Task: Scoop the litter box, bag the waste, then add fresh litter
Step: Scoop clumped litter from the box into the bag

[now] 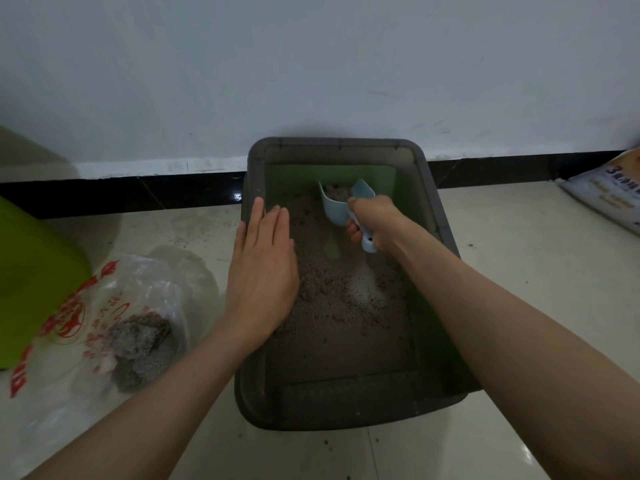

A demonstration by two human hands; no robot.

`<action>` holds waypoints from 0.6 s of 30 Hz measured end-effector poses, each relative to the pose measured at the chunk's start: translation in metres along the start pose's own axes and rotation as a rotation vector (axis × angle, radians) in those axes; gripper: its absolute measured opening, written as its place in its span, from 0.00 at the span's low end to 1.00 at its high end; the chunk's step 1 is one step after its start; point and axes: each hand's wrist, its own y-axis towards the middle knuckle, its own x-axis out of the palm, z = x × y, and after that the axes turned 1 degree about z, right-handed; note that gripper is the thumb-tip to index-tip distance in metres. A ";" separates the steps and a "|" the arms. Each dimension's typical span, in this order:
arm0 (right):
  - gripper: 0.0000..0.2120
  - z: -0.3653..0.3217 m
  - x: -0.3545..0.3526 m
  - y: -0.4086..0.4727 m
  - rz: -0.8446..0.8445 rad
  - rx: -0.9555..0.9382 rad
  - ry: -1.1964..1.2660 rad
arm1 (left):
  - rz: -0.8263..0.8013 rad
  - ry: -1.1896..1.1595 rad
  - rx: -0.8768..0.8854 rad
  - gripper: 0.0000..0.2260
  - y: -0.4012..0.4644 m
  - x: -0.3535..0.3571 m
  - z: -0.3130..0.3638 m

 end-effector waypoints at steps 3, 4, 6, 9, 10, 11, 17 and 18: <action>0.07 -0.010 -0.002 0.001 -0.040 0.046 -0.012 | -0.003 0.003 0.002 0.20 -0.001 -0.001 0.000; 0.07 -0.015 -0.002 0.003 -0.050 0.054 -0.022 | -0.008 0.003 0.001 0.20 -0.002 -0.001 0.000; 0.09 -0.027 -0.004 0.005 -0.066 0.069 -0.035 | -0.012 0.001 0.002 0.21 -0.001 -0.002 0.000; 0.12 -0.039 -0.006 0.007 -0.093 0.119 0.011 | -0.011 0.006 0.004 0.21 0.000 -0.002 0.000; 0.12 -0.041 -0.006 0.007 -0.094 0.132 0.027 | -0.010 0.007 0.003 0.20 0.000 -0.002 0.000; 0.12 -0.041 -0.005 0.007 -0.089 0.134 0.034 | -0.009 0.007 0.002 0.20 0.000 -0.002 0.000; 0.06 0.001 0.006 0.002 -0.006 0.036 0.106 | -0.023 0.008 -0.013 0.21 0.000 -0.002 0.000; 0.08 0.012 0.008 0.002 0.024 0.004 0.118 | -0.025 0.005 -0.016 0.21 0.000 -0.002 0.000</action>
